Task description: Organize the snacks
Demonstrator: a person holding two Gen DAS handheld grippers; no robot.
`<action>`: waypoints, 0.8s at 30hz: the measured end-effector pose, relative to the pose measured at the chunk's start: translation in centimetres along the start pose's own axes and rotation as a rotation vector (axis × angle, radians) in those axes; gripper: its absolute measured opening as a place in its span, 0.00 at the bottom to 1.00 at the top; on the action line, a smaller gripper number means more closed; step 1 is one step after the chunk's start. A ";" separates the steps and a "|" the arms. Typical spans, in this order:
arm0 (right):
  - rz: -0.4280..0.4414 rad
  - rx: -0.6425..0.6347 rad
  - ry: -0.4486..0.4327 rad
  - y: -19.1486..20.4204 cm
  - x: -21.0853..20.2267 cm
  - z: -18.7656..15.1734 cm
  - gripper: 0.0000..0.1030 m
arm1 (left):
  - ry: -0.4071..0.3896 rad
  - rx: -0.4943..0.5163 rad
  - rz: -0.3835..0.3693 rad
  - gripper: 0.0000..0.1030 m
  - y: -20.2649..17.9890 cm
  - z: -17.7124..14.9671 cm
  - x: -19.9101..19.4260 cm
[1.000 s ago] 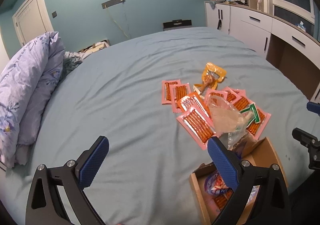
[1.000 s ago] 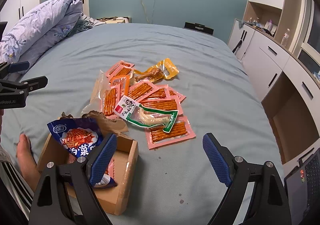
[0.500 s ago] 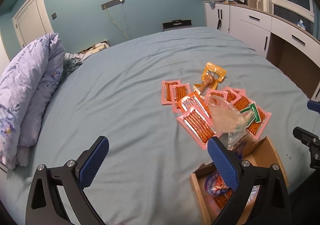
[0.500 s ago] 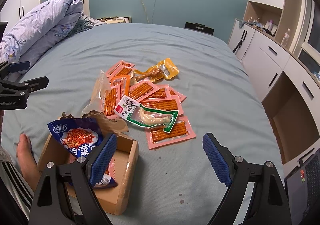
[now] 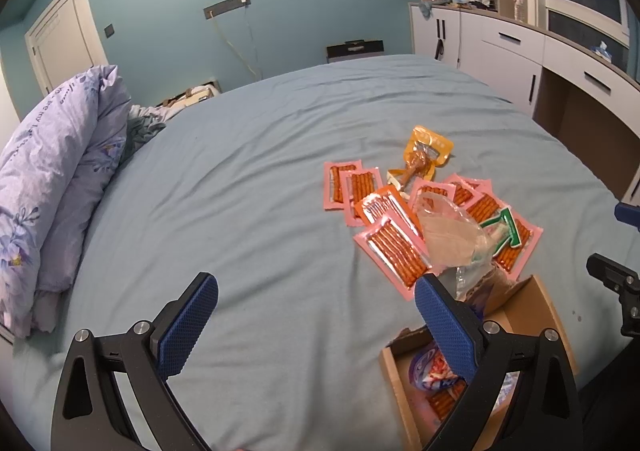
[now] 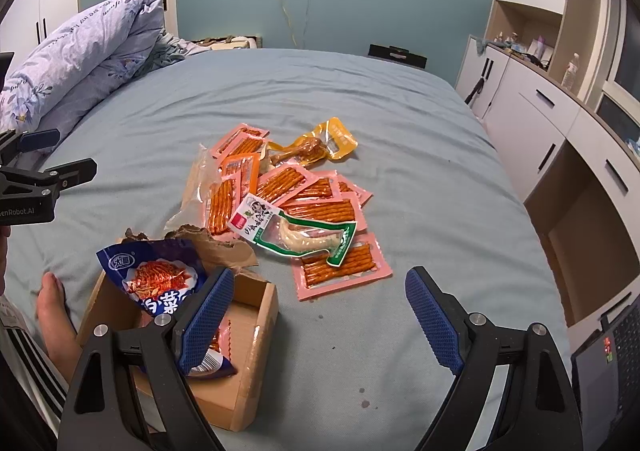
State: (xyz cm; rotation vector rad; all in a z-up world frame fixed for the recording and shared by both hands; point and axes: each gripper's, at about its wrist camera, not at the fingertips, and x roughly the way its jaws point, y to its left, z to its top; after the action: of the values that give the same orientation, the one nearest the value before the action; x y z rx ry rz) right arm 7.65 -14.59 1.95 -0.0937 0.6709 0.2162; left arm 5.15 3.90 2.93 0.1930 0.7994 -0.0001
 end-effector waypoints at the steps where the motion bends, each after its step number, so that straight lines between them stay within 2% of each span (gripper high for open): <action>1: 0.000 0.000 0.000 0.0 0.0 0.0 0.85 | 0.001 -0.001 -0.001 0.98 0.0 0.0 0.0; 14: 0.014 0.010 0.006 -0.1 0.1 0.1 0.85 | 0.018 -0.032 -0.026 0.98 0.4 0.2 0.1; 24: 0.087 0.121 0.041 -2.2 1.5 1.0 0.85 | 0.053 -0.069 -0.052 0.98 0.7 0.4 0.9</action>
State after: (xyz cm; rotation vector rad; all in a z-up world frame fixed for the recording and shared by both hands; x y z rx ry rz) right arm 9.86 -16.35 1.84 0.0474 0.7277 0.2568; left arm 6.14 4.55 2.69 0.1067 0.8560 -0.0166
